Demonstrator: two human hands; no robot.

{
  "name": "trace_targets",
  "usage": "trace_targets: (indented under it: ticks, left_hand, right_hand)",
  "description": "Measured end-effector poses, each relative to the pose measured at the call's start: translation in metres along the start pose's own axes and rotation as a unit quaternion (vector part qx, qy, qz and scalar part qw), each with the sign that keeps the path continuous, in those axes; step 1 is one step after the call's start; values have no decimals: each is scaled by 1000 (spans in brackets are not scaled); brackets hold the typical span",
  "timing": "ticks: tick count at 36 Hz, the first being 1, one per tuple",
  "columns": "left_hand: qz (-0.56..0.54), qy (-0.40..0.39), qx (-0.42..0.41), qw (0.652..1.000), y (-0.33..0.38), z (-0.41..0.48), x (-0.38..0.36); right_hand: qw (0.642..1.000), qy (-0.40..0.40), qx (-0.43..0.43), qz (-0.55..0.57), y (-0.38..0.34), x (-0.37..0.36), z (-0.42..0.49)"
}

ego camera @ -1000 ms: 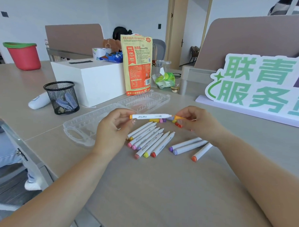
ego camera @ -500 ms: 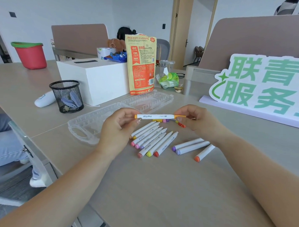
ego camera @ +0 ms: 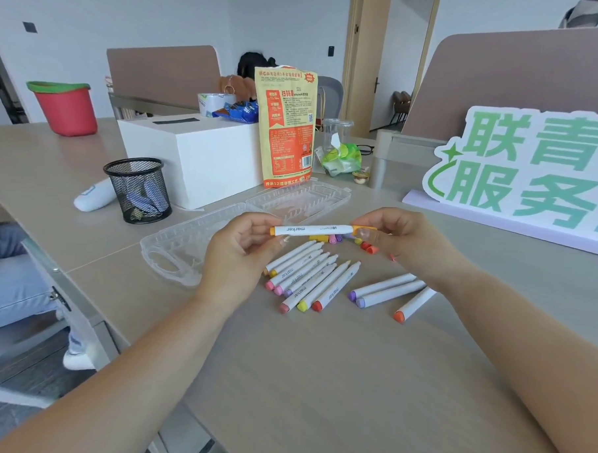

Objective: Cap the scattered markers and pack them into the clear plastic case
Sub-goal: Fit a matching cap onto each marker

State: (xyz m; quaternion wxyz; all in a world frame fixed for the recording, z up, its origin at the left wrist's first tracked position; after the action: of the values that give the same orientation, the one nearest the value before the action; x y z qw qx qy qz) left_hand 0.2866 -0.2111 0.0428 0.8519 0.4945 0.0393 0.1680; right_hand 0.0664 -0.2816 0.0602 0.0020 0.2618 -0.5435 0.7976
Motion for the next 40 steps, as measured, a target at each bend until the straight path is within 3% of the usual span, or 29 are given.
trace_targets:
  ticks: [23, 31, 40]
  left_hand:
    - [-2, -2, -8, 1000, 4, -1, 0]
    - [1, 5, -10, 1000, 3, -1, 1]
    - [-19, 3, 5, 1000, 6, -4, -1]
  right_hand:
    - [1000, -28, -5, 4, -2, -6, -2]
    - [998, -8, 11, 62, -11, -4, -3]
    - [1000, -17, 4, 20, -3, -7, -3]
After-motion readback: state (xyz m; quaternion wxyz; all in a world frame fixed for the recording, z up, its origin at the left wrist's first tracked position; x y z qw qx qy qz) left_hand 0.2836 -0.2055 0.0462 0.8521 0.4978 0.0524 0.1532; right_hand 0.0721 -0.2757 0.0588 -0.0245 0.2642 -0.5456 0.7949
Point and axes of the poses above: each hand's wrist, its own z-axis towards the middle knuckle, its own x-axis out of the back of the hand, y = z × x, the point moved 6 cm from there along z, towards the middle knuckle, and after that the axes turned 2 degrees about -y, right-handed, at the moved point
